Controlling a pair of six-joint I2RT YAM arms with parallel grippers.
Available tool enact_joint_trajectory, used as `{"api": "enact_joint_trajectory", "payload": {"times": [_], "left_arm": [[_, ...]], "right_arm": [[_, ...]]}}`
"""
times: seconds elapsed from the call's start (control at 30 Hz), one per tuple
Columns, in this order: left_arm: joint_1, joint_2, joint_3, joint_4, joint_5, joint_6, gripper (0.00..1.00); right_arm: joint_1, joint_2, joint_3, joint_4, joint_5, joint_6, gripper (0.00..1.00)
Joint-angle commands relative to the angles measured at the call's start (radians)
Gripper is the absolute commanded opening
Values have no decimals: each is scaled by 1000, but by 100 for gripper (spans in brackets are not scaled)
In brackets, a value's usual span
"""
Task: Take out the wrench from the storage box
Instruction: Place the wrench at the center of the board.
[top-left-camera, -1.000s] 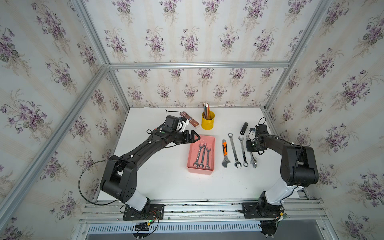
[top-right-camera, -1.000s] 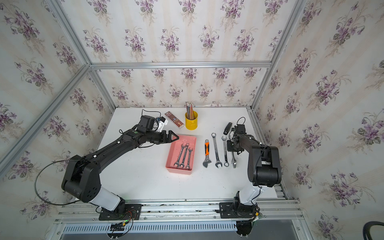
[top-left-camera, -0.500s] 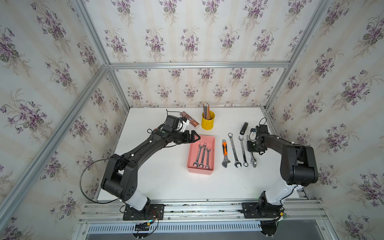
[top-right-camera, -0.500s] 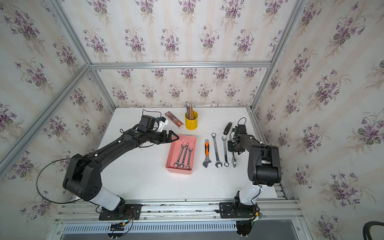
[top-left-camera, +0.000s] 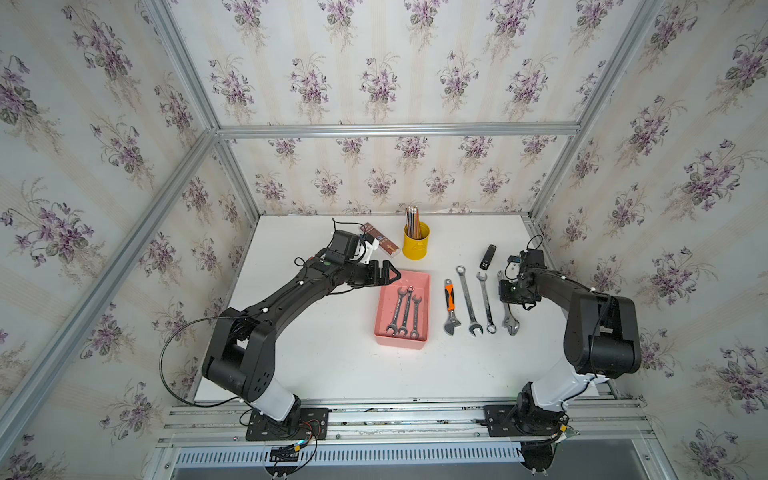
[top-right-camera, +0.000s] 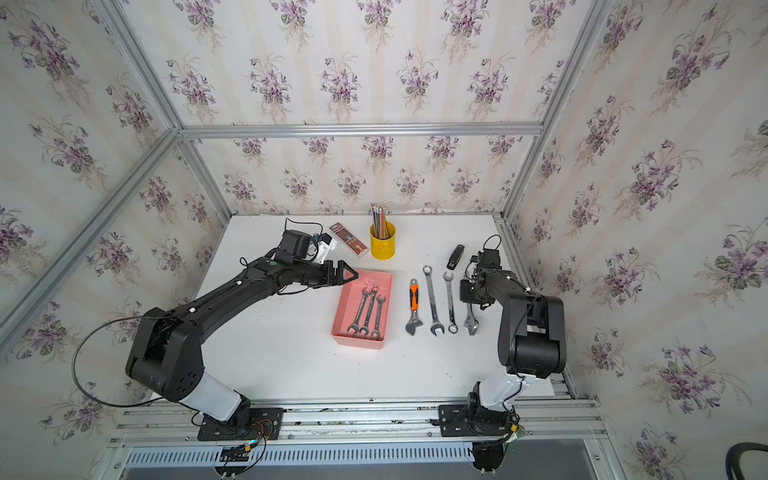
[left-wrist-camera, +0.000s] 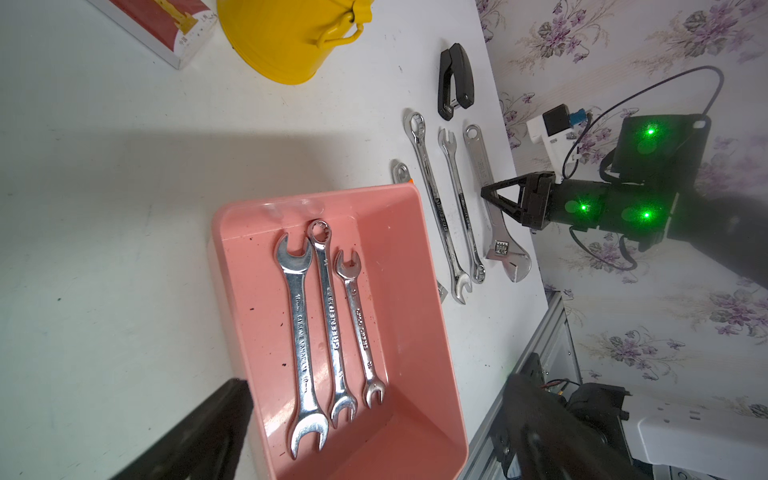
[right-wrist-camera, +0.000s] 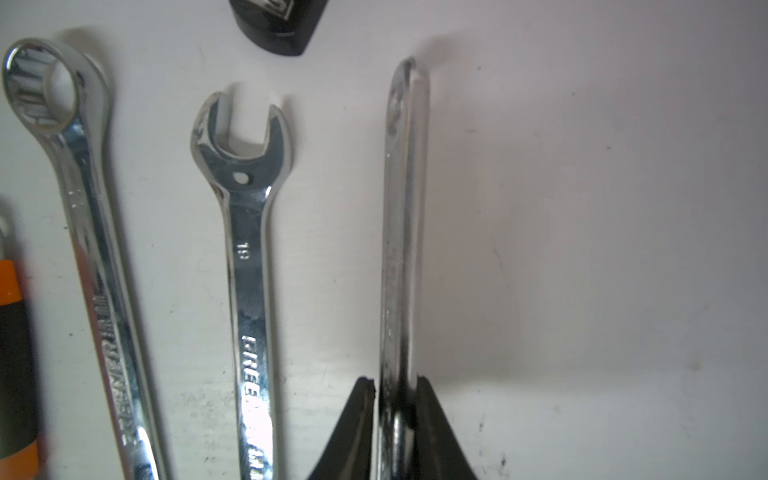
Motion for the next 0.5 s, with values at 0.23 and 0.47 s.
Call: {"api": "enact_joint_trajectory", "payload": {"times": [0.23, 0.47], "left_arm": [[0, 5, 4, -3, 12, 15, 99], [1, 3, 4, -9, 11, 17, 99]], "right_arm": [[-32, 11, 4, -10, -62, 8, 18], [-33, 51, 20, -12, -46, 2, 18]]}}
